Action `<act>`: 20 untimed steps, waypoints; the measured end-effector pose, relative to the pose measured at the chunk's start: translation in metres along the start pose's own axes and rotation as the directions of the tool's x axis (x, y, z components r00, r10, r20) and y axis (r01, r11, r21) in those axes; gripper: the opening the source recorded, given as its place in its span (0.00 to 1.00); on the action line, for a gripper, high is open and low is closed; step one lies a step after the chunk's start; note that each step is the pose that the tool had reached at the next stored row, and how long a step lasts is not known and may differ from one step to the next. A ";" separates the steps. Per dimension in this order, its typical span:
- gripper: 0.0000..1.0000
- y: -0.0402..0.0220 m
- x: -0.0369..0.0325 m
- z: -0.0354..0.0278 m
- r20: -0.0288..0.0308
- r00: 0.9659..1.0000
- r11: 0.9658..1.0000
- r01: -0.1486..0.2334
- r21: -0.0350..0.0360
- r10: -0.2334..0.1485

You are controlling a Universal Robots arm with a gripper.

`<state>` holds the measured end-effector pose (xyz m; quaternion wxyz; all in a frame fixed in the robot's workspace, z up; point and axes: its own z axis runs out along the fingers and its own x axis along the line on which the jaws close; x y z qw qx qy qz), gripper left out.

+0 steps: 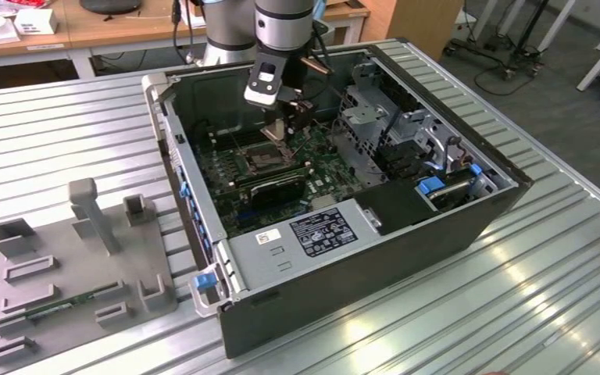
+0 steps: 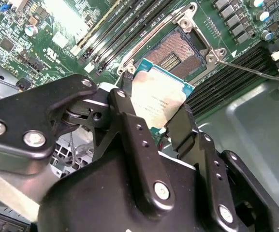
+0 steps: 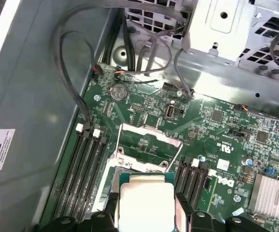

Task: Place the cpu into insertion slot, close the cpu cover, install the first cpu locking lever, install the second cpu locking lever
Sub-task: 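Place the cpu into insertion slot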

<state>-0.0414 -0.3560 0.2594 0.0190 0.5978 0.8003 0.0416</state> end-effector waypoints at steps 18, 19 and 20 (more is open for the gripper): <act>0.54 0.0005 0.0026 0.0014 0.014 0.987 0.987 -0.162 -0.004 0.162; 0.54 0.0005 0.0027 0.0016 0.015 0.985 0.985 -0.173 -0.005 0.173; 0.54 0.0004 0.0028 0.0018 0.016 0.983 0.983 -0.184 -0.005 0.184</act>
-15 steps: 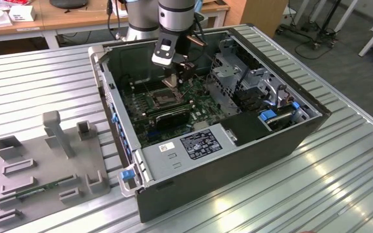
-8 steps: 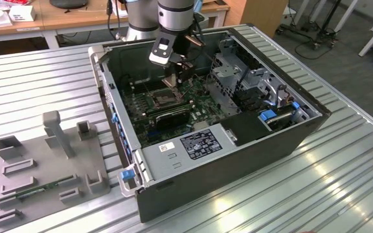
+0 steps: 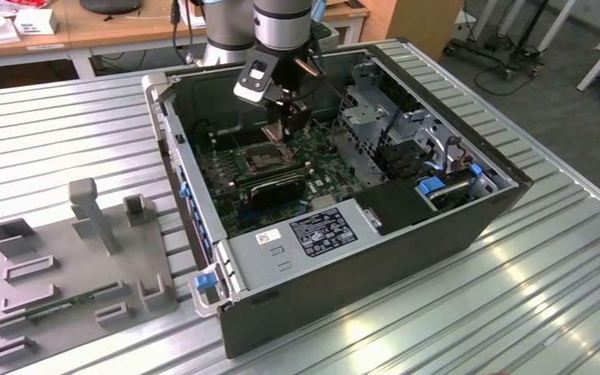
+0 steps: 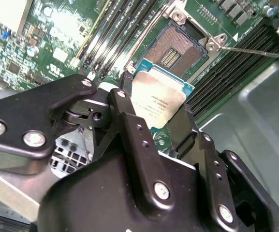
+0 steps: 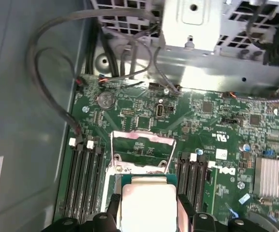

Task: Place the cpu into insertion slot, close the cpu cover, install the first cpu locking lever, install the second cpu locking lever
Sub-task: 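Place the cpu into insertion slot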

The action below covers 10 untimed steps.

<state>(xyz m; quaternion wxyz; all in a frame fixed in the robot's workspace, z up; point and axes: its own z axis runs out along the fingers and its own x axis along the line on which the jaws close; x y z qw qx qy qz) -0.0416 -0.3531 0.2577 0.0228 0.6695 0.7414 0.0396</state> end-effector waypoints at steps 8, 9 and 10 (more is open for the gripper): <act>0.54 -0.0004 0.0002 0.0023 0.011 0.993 0.993 -0.119 -0.003 0.119; 0.54 -0.0007 0.0006 0.0024 0.011 0.992 0.992 -0.124 -0.003 0.125; 0.54 -0.0010 0.0013 0.0025 0.011 0.992 0.992 -0.127 -0.003 0.127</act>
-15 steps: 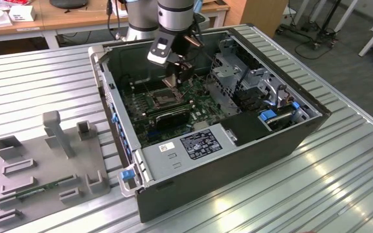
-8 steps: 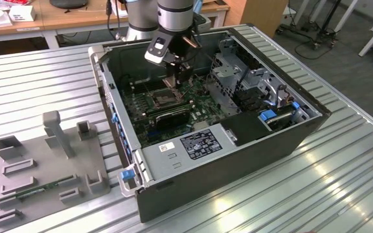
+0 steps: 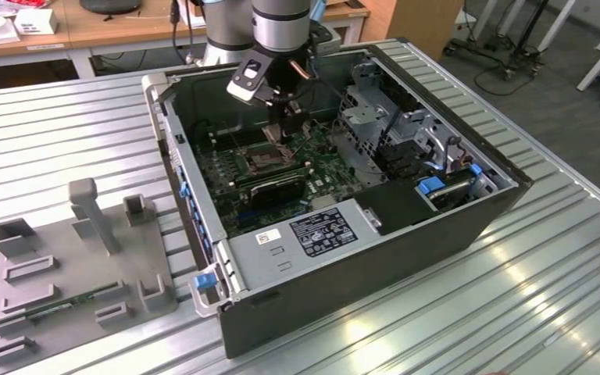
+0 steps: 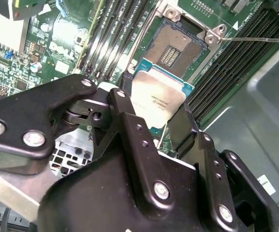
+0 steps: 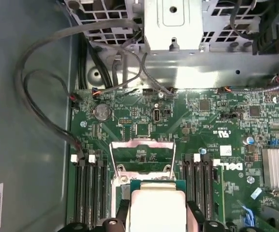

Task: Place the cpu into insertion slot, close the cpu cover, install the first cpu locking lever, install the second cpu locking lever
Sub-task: 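Place the cpu into insertion slot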

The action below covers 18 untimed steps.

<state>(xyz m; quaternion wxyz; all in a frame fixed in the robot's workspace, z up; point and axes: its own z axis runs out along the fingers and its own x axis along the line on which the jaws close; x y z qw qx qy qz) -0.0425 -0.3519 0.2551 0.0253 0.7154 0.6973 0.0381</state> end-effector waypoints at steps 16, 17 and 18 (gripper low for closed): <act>0.54 -0.0158 0.0052 0.0123 0.000 1.000 1.000 -0.003 0.000 0.003; 0.54 -0.0162 0.0052 0.0136 0.000 1.000 1.000 -0.003 0.000 0.003; 0.54 -0.0167 0.0052 0.0149 0.000 1.000 1.000 -0.003 0.000 0.003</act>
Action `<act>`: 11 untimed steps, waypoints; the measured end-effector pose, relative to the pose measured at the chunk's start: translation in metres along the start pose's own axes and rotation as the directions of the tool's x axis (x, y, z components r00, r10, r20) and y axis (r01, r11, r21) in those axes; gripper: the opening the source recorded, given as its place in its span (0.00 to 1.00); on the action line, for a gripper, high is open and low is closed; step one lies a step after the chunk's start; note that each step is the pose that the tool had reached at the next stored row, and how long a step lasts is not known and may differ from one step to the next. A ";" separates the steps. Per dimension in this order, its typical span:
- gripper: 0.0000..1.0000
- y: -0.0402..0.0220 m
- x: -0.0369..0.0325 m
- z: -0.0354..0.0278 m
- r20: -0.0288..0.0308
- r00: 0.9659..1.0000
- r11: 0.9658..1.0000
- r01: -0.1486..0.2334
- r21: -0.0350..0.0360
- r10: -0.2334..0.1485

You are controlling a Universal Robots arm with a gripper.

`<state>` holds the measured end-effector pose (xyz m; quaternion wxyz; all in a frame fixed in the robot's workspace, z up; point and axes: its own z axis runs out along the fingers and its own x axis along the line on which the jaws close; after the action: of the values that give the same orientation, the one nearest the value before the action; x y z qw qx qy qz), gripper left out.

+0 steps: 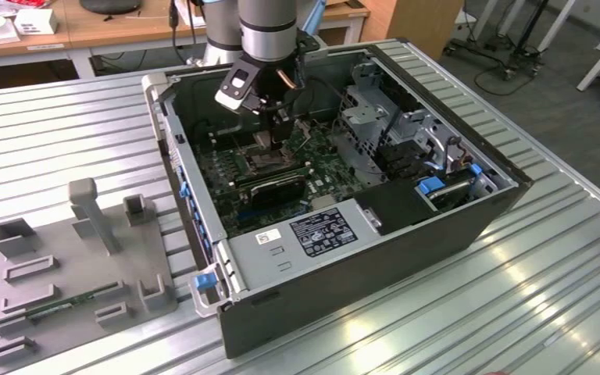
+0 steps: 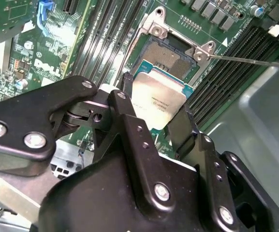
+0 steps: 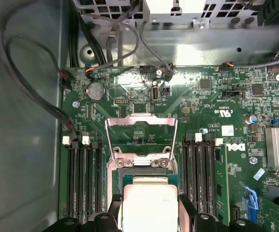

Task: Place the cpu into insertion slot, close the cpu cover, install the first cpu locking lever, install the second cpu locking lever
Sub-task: 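Place the cpu into insertion slot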

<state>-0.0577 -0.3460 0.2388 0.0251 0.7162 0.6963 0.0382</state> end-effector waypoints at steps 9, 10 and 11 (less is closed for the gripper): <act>0.54 -0.0015 -0.0002 0.0078 -0.001 1.000 1.000 0.007 0.000 -0.007; 0.54 -0.0015 -0.0002 0.0078 -0.001 1.000 1.000 0.007 0.000 -0.007; 0.54 -0.0015 -0.0002 0.0078 -0.001 1.000 1.000 0.007 0.000 -0.007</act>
<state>-0.0584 -0.3460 0.2309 0.0250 0.7139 0.6987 0.0383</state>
